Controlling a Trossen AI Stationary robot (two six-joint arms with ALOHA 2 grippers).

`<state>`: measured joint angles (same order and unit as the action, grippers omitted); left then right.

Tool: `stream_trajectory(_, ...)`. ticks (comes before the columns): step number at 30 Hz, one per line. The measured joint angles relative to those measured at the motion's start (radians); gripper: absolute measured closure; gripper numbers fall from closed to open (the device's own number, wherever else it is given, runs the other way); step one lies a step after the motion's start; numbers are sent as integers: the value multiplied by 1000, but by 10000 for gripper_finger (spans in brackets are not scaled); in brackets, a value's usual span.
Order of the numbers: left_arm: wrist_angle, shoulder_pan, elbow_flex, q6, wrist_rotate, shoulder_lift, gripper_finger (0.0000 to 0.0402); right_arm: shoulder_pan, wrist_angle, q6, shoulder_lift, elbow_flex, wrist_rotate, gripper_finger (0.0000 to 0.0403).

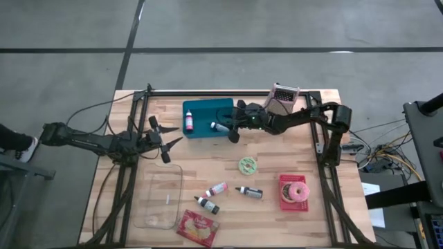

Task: Pick & Place Food Item
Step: Put the right black food coloring bottle into the blue bin

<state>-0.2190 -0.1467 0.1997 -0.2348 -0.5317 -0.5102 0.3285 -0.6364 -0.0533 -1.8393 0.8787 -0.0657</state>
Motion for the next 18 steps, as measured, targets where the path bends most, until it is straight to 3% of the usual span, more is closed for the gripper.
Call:
stream_trajectory(4,1,0,0,0,25,0,213,-4,46,-11,61,0,-45,230)
stream_trajectory(11,-3,0,4,27,187,-17,213,-27,151,-11,136,0,-88,230)
stream_trajectory(18,3,-12,45,61,272,-117,213,-129,332,-45,191,0,-152,230)
